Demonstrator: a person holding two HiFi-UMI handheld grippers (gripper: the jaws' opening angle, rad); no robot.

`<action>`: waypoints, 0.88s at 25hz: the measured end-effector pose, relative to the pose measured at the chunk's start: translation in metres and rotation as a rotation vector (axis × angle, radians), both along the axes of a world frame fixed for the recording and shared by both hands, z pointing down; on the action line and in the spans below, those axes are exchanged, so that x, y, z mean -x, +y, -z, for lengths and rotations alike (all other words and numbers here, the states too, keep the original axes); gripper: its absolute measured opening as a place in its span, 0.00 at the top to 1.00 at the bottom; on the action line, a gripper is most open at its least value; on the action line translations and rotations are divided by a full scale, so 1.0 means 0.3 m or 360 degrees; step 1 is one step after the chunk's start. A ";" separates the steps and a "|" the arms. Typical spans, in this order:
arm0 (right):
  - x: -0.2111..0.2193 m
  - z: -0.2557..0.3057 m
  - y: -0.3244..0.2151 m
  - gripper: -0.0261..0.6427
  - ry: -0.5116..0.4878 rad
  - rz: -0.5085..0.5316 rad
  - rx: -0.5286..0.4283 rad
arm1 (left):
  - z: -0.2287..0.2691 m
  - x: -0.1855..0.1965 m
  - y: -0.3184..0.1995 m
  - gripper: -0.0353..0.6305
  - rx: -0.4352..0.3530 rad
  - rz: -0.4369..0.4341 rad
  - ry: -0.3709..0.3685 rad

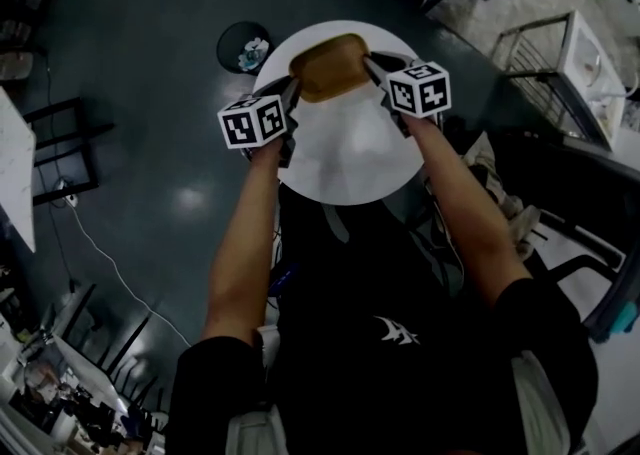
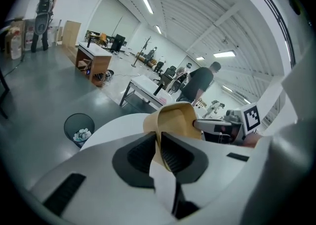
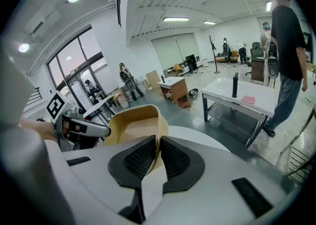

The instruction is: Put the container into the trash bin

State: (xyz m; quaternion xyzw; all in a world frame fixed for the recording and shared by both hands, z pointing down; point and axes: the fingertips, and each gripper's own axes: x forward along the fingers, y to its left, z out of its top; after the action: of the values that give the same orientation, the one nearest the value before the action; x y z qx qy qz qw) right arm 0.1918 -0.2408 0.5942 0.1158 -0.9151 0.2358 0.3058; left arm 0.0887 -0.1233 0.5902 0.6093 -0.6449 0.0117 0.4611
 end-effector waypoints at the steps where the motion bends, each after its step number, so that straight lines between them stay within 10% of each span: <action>1: 0.005 0.012 0.006 0.87 -0.0003 -0.0014 -0.0008 | 0.012 0.006 -0.001 0.89 -0.0021 -0.0018 0.0003; 22: 0.365 0.157 0.320 0.87 0.0015 -0.0313 -0.0131 | 0.136 0.452 0.212 0.90 -0.0130 -0.0297 -0.0036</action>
State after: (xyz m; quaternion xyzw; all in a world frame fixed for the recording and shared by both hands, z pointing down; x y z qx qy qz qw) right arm 0.0822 -0.1448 0.5470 0.2187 -0.9067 0.2265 0.2806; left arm -0.0471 -0.0596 0.5494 0.6849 -0.5904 0.0353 0.4255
